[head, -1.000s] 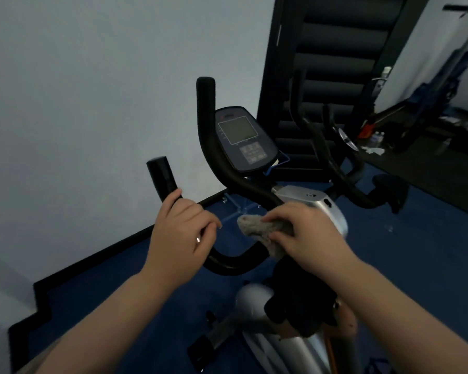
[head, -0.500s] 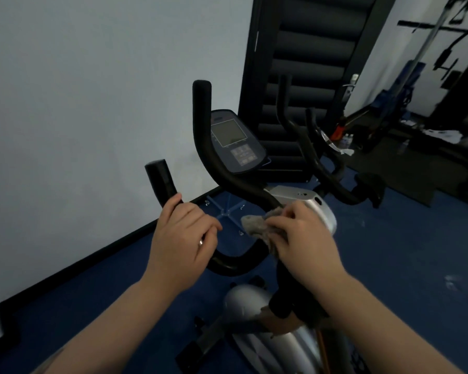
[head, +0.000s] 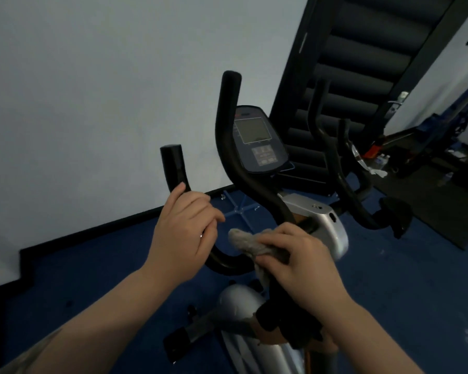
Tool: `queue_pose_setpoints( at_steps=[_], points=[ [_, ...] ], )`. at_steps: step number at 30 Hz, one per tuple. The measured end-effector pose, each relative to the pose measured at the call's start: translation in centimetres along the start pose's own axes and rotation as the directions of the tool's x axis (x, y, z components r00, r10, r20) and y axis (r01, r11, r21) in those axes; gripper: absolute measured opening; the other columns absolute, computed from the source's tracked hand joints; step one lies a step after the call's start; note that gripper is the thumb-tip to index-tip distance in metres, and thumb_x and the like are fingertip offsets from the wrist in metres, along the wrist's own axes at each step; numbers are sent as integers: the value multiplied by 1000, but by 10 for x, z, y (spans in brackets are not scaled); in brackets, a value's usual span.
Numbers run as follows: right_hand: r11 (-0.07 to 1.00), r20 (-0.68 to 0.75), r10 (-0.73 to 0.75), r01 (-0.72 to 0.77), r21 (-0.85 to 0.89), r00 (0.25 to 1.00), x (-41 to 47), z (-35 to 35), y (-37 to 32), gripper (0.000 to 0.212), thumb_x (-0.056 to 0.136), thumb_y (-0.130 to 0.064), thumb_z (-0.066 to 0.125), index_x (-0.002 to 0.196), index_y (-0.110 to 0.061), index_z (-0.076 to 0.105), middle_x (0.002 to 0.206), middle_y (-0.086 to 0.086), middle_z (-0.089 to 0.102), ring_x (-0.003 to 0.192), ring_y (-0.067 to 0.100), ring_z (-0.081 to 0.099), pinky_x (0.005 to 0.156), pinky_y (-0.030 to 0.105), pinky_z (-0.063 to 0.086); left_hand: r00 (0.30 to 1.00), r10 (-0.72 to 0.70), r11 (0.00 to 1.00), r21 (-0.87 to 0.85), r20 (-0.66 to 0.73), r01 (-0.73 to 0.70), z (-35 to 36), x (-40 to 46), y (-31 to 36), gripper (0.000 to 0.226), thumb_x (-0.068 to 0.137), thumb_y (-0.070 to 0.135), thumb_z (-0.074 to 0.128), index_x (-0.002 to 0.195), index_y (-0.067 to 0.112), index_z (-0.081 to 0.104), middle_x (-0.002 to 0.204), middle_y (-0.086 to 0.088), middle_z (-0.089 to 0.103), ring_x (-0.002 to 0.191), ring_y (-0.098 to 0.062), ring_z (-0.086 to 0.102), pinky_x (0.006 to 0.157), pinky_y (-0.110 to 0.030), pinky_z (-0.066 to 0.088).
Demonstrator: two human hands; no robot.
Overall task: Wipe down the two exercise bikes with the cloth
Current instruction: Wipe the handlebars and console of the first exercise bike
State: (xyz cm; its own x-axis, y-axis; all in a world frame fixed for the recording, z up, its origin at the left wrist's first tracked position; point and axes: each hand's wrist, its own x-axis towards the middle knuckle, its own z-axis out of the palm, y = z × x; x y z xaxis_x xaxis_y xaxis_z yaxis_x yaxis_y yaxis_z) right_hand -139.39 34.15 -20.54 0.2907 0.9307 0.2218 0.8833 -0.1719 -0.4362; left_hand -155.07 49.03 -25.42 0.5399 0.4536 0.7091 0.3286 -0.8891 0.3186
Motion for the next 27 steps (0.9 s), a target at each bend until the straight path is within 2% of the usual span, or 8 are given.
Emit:
queue_pose_setpoints(
  at_steps=[2,4,8,11,15,18,22,27],
  points=[
    [992,72,-90,83,97,993,4,6,-7,32,78,-31,77,110,-31,72,92,-22,55,90,-3,55,80,7,40,998,-67,998,-22,-16,67,3,-3,5,31,94,12,40,96,12,70,103,2,68,118,-17,52,119,-39,18],
    [978,146,-170,148,149,975,9,6,-11,33,79,-35,76,112,-30,72,92,-16,56,88,1,57,81,18,45,991,-131,990,-52,-20,130,4,-8,9,35,97,14,36,114,10,66,128,-1,61,135,-17,42,120,-42,17],
    [985,204,-130,150,-83,970,28,-14,9,29,83,-49,66,108,-34,72,90,-11,55,89,10,58,79,34,49,971,-239,965,-115,-23,235,5,-18,15,46,103,22,29,145,10,42,158,-1,30,150,-18,15,121,-45,17],
    [980,188,-114,141,-137,975,28,-20,19,25,86,-50,61,102,-34,72,84,-11,51,86,10,57,73,29,44,941,-335,931,-167,-45,324,9,-22,22,50,104,26,27,152,14,29,162,3,18,151,-15,8,122,-35,12],
    [962,169,-274,272,35,947,16,9,-12,22,89,-45,58,96,-27,70,86,-9,53,80,6,53,71,23,40,922,-384,914,-164,-54,371,11,-21,26,50,103,28,25,152,16,26,162,6,18,151,-13,8,121,-28,9],
    [965,199,-254,234,118,947,23,13,-20,26,90,-46,58,86,-22,68,82,-6,54,77,7,53,70,26,42,930,-367,928,-87,-35,363,8,-22,26,49,104,29,25,152,19,25,161,10,17,150,-11,8,121,-26,9],
    [988,327,-152,155,17,933,38,-15,12,26,87,-49,60,87,-26,70,80,-7,57,77,6,56,74,32,47,919,-393,918,-65,-36,391,7,-23,31,50,104,31,24,153,19,25,161,12,16,150,-9,8,121,-23,7],
    [987,226,-152,159,-15,962,19,6,-8,25,93,-48,51,91,-26,63,93,-9,50,86,9,53,71,24,36,896,-441,894,-117,-47,433,10,-23,34,51,104,33,23,153,21,22,162,13,15,150,-9,6,121,-24,7]
  ],
)
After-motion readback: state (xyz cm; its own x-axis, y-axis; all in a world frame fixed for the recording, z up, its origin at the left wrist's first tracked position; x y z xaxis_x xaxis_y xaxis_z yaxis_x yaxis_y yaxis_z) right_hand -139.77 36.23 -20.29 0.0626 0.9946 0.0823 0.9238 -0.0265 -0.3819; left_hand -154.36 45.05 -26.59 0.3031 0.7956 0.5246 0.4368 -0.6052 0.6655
